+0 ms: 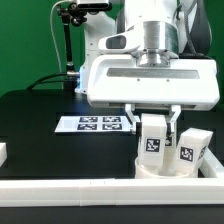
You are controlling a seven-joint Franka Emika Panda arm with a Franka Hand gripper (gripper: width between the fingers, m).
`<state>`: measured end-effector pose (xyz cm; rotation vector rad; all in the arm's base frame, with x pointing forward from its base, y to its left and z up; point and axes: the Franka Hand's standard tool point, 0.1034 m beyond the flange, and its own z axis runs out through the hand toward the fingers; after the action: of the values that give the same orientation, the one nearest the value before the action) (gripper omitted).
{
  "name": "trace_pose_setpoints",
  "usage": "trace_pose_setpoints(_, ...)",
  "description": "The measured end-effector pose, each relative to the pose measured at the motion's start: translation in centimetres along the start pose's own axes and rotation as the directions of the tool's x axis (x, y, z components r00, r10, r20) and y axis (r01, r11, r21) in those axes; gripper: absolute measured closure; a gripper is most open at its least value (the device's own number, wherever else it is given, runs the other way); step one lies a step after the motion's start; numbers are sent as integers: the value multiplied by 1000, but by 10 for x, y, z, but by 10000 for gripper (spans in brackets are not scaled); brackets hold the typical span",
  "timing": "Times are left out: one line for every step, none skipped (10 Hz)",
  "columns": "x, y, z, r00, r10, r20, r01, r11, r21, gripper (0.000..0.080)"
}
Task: Assemble stool
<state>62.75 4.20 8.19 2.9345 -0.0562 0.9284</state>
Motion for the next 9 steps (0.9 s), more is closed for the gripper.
trace_pose_setpoints(0,0,0,1000,-1,0,1,1000,0,461)
trace_pose_setpoints(0,0,0,1000,-2,-1,2,1000,0,461)
trace_pose_setpoints(-2,-3,-1,1000,7,-5,-7,1000,1,461)
trace_pose_setpoints(-3,-8,-2,1000,16,-6,-16,1000,1,461)
trace_pose_setpoints(-4,-10,-3,1000,14,-5,-14,1000,3,461)
trace_pose_setpoints(-4,-9,-3,1000,8,-5,-8,1000,2,461)
trace_pose_setpoints(-4,-8,-3,1000,2,-6,-2,1000,1,461)
trace_pose_setpoints(-3,-8,-2,1000,1,-9,-1,1000,0,461)
trace_pose_setpoints(-3,-8,-2,1000,1,-8,-1,1000,1,461)
